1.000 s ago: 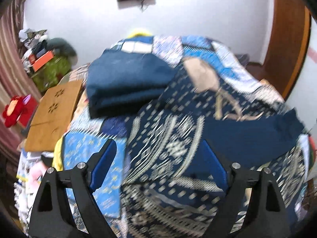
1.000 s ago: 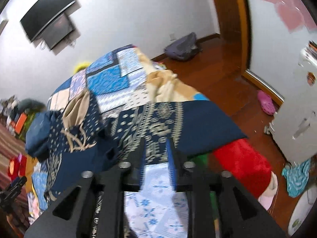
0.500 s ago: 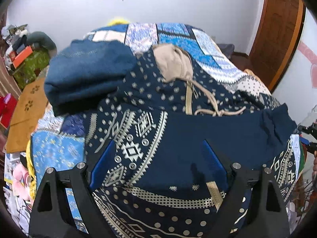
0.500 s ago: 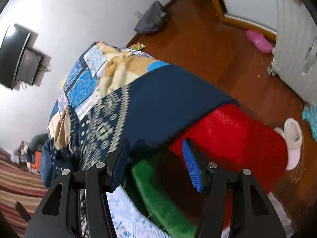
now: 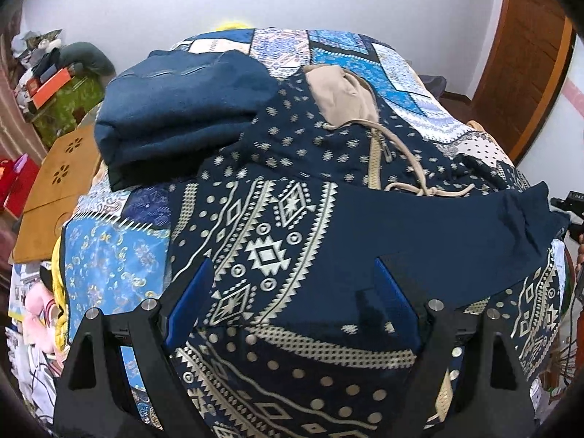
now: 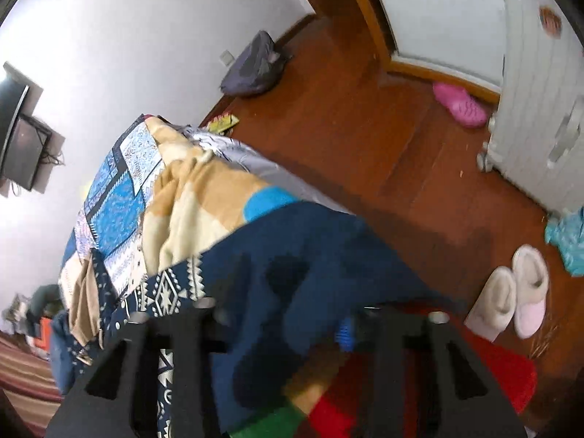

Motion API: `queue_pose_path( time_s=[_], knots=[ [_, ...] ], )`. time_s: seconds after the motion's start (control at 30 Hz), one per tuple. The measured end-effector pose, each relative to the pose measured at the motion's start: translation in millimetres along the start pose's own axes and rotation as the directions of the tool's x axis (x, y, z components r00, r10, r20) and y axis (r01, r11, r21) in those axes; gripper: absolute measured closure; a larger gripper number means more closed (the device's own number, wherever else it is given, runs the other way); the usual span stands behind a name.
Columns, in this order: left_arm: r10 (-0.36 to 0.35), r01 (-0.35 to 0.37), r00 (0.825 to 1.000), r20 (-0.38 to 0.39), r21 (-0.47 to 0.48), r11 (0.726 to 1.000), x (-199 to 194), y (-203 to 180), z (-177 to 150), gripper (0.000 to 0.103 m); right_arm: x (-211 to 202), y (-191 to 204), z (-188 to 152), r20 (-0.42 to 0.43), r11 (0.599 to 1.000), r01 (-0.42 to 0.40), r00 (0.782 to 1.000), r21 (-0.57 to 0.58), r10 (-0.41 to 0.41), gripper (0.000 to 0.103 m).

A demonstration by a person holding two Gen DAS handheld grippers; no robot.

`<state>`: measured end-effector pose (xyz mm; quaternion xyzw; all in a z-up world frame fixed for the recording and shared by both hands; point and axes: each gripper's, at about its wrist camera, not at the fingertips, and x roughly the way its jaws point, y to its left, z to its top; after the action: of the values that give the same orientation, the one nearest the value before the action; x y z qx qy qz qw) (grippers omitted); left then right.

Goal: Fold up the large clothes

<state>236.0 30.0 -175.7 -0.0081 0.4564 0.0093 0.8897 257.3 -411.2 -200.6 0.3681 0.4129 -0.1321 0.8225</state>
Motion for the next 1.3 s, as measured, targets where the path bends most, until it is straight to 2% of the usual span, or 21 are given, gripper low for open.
queue_pose_path(
  time_s=[0.13,0.27,0.37,0.43,0.6,0.7,0.77,0.9,1.07,1.2,1.3],
  knots=[
    [-0.001,0.001,1.0,-0.007,-0.024,1.0,0,10,-4,0.015,-33,31,-1,0.095,0.993,-0.015,0.995,-0.116,0.027,0.088],
    [-0.009,0.008,1.0,-0.009,-0.042,0.999,-1,15,-6,0.015,-76,81,-5,0.142,0.965,-0.096,0.981,-0.242,0.133,0.088],
    [-0.018,0.018,1.0,-0.005,-0.054,0.998,-2,17,-8,0.015,-105,121,-15,0.156,0.922,-0.161,0.961,-0.352,0.228,0.088],
    [-0.023,0.023,1.0,-0.002,-0.06,0.998,-4,18,-10,0.015,-117,144,-25,0.148,0.891,-0.197,0.949,-0.41,0.278,0.088],
    [-0.035,0.035,0.999,0.002,-0.071,0.997,-8,23,-14,0.015,-121,188,-70,0.026,0.812,-0.33,0.92,-0.481,0.39,0.088],
    [-0.032,0.032,0.999,-0.009,-0.06,0.998,-9,25,-19,0.015,-97,202,-100,-0.067,0.784,-0.361,0.922,-0.505,0.381,0.088],
    [-0.027,0.026,1.0,-0.01,-0.055,0.998,-11,27,-21,0.015,-74,207,-125,-0.136,0.771,-0.351,0.934,-0.531,0.332,0.088],
    [-0.025,0.024,1.0,-0.013,-0.069,0.997,-14,35,-27,0.015,-40,201,-158,-0.246,0.77,-0.341,0.938,-0.539,0.244,0.087],
    [-0.021,0.018,0.999,-0.026,-0.094,0.995,-11,41,-31,0.015,-43,195,-163,-0.285,0.777,-0.317,0.941,-0.544,0.184,0.084],
    [0.001,-0.001,1.0,-0.005,-0.105,0.994,-12,39,-29,0.015,-64,189,-159,-0.301,0.778,-0.351,0.929,-0.521,0.217,0.07],
    [-0.004,0.005,1.0,0.008,-0.1,0.995,-14,35,-26,0.015,-86,180,-155,-0.241,0.789,-0.35,0.935,-0.505,0.261,0.054]
  ],
)
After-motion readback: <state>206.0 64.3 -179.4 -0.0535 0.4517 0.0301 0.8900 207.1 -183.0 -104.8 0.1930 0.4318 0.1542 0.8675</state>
